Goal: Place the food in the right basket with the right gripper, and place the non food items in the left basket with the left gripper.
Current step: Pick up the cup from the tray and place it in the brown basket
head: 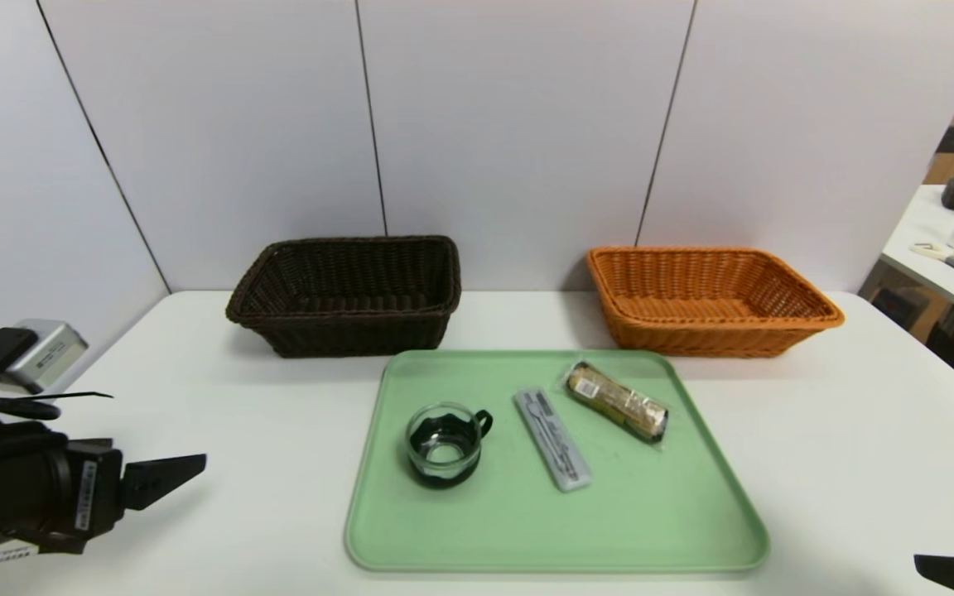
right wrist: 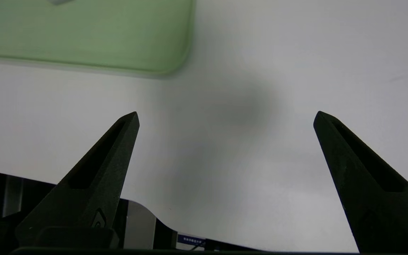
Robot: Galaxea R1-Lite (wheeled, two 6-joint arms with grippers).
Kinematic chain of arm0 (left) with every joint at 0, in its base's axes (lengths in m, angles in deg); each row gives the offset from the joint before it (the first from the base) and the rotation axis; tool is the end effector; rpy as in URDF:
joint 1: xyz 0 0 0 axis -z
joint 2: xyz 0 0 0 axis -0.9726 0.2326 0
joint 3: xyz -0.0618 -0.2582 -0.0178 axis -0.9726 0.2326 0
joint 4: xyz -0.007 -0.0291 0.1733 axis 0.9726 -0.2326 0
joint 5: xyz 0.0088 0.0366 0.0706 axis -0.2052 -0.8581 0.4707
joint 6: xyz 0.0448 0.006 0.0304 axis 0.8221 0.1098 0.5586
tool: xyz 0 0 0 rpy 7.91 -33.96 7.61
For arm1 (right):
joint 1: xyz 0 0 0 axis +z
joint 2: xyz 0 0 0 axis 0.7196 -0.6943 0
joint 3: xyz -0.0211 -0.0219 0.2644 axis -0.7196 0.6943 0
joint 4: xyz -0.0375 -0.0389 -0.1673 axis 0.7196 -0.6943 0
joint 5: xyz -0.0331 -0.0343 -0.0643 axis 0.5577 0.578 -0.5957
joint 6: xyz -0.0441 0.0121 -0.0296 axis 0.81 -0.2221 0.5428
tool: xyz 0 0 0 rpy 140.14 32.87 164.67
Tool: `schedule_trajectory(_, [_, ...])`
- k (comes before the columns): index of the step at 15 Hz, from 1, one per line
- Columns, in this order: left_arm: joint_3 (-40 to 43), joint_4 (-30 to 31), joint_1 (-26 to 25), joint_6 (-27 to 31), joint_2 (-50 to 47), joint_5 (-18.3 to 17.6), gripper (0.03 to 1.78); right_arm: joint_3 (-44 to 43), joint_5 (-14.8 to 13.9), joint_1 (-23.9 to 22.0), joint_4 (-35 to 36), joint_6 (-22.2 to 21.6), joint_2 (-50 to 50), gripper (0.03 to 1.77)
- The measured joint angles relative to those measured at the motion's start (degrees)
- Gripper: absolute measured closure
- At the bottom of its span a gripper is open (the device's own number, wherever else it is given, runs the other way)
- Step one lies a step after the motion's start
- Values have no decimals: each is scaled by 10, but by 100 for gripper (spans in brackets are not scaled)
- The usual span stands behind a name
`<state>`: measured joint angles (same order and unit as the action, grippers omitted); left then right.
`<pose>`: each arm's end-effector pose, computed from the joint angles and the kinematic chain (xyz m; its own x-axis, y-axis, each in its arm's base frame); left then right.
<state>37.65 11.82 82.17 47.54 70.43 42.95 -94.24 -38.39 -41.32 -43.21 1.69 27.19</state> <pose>0.1774 -0.0248 0.1433 0.8010 -0.2146 -0.5589 0.2083 0.9751 -0.0758 0.1110 0.0177 0.1625 0.6411 0.2114 -0.7378 -0.1429 0.9774 0.1558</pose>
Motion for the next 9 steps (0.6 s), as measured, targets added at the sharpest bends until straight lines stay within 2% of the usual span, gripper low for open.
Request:
schedule_trajectory(2, [-14,23,51,-5,20,-49,12,-6,18,12,32,-2,-16,10])
schedule_trajectory(4, [-33,39,93,-15,31,-107,12,-7,18,34,55,-3,-28,10])
schedule_trajectory(7, [-44,78,130,-46,49,-120,12,-9,16,44,90,-8,-52,10])
schedule_trajectory(9, [-41,117,146,-81,60,-134,12,-9,15,57,118,-32,-67,10])
